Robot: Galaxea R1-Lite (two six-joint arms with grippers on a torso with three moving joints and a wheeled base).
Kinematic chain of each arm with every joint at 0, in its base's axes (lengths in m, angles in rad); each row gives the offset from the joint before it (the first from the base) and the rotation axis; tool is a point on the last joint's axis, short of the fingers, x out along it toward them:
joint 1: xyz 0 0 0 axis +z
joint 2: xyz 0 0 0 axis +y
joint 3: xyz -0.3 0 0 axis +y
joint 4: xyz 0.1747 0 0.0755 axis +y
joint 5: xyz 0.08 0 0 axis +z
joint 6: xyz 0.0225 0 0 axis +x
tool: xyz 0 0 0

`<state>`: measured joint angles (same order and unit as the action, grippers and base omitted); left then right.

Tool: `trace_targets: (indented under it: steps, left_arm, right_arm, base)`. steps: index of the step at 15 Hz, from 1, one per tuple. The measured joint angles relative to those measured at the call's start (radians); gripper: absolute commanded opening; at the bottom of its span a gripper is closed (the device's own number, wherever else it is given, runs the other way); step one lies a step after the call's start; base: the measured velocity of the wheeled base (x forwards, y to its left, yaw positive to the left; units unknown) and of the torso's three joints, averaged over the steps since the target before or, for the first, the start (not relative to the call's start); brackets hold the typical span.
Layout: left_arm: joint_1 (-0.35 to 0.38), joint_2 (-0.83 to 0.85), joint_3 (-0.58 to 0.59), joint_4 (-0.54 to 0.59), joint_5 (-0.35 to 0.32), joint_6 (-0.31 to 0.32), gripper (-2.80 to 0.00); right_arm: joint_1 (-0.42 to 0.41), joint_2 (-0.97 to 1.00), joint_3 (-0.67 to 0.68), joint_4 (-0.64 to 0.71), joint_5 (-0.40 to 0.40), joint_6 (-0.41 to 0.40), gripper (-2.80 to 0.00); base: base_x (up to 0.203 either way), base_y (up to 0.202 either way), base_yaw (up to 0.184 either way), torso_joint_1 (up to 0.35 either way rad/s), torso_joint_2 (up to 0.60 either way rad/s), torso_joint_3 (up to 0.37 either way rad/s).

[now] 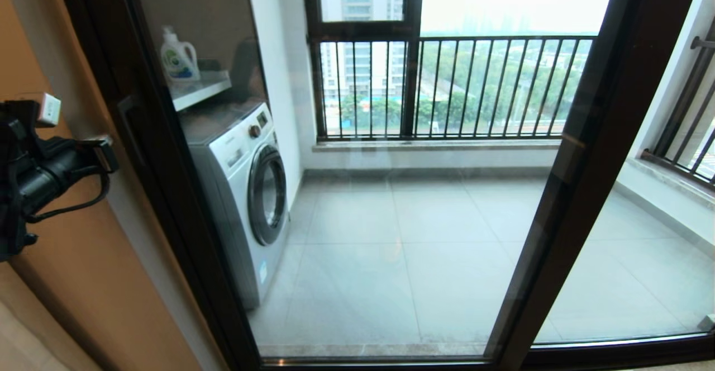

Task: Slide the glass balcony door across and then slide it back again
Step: Close the slid door

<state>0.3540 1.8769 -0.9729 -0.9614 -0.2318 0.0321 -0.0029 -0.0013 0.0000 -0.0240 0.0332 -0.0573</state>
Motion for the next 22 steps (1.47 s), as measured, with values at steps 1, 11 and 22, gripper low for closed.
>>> trace_targets:
  steps: [1,11,22]
  left_arm:
    - [-0.001,0.029,-0.026,0.0,0.0,0.001,-2.8]
    - [-0.085,0.15,-0.104,-0.001,0.007,0.02,-2.8]
    - [-0.23,0.06,-0.112,0.0,0.015,0.028,-2.8]
  right_arm:
    - [0.0,0.0,0.0,0.0,0.0,0.0,-2.8]
    - [0.0,0.0,0.0,0.0,0.0,0.0,-2.8]
    - [0.0,0.0,0.0,0.0,0.0,0.0,-2.8]
  base:
    - [0.0,0.0,0.0,0.0,0.0,0.0]
    - [0.0,0.0,0.0,0.0,0.0,0.0]
    - [0.0,0.0,0.0,0.0,0.0,0.0]
